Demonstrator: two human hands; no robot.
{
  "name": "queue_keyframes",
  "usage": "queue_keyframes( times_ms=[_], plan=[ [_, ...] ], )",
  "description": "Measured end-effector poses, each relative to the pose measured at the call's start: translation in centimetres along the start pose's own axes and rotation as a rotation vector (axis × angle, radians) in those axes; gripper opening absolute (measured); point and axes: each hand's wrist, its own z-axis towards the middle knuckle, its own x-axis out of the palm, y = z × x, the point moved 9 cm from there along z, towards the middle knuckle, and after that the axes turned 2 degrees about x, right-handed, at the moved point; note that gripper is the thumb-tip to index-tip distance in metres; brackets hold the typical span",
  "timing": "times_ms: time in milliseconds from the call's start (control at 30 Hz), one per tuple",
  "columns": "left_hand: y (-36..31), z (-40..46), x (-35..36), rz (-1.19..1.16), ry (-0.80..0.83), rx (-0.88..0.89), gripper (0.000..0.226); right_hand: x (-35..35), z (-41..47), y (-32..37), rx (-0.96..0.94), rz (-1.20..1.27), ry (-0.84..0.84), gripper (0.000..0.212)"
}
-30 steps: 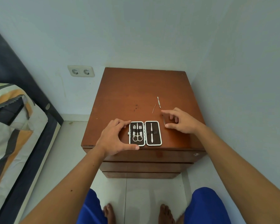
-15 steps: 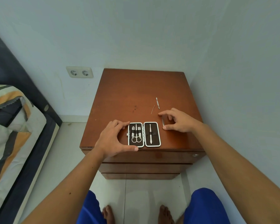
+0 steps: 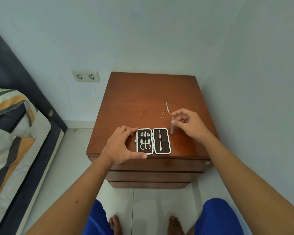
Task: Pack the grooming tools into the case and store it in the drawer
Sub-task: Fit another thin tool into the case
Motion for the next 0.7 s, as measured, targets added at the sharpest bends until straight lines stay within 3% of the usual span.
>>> queue_keyframes(
  times_ms=[167,700],
  plan=[
    [-0.2,0.0,-0.1,-0.013,-0.007,0.008,0.117,2.3,0.1,2.6,-0.009,0.135,0.006,0.019],
    [-0.2,0.0,-0.1,-0.003,-0.007,0.008,0.119,6.2,-0.2,1.9,-0.062,-0.21,0.082,0.025]
  ],
)
